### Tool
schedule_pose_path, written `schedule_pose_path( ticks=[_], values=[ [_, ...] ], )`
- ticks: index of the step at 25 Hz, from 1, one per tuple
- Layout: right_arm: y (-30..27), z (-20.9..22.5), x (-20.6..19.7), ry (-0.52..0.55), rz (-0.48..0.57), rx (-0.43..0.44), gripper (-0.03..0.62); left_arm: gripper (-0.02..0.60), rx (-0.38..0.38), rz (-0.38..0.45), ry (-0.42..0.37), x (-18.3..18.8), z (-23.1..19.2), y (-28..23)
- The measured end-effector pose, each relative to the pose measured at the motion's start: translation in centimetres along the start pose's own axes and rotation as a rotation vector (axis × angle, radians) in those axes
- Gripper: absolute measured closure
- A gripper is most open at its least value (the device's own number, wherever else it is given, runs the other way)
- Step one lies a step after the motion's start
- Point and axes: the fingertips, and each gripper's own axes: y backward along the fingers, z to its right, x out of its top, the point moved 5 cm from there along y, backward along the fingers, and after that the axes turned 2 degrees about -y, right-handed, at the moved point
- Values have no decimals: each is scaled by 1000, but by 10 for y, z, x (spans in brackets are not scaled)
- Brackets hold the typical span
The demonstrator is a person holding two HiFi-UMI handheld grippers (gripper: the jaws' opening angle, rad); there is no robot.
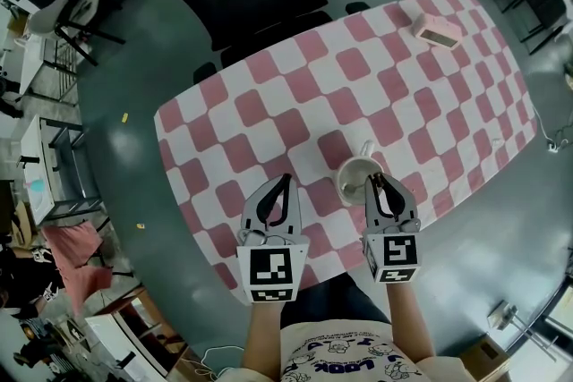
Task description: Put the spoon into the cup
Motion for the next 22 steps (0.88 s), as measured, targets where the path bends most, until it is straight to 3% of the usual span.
schedule_pose_path(
  ticks=[4, 15, 22],
  values=[
    [-3, 3, 0, 25, -4, -31, 506, 568, -9, -2, -4, 1, 3, -2],
    [-7, 12, -5, -11, -17, -38, 369, 568, -6, 6, -9, 5, 7, 0],
    [13, 22, 15, -31, 44, -66, 356, 568, 10, 33, -9, 16, 12, 14]
  ],
)
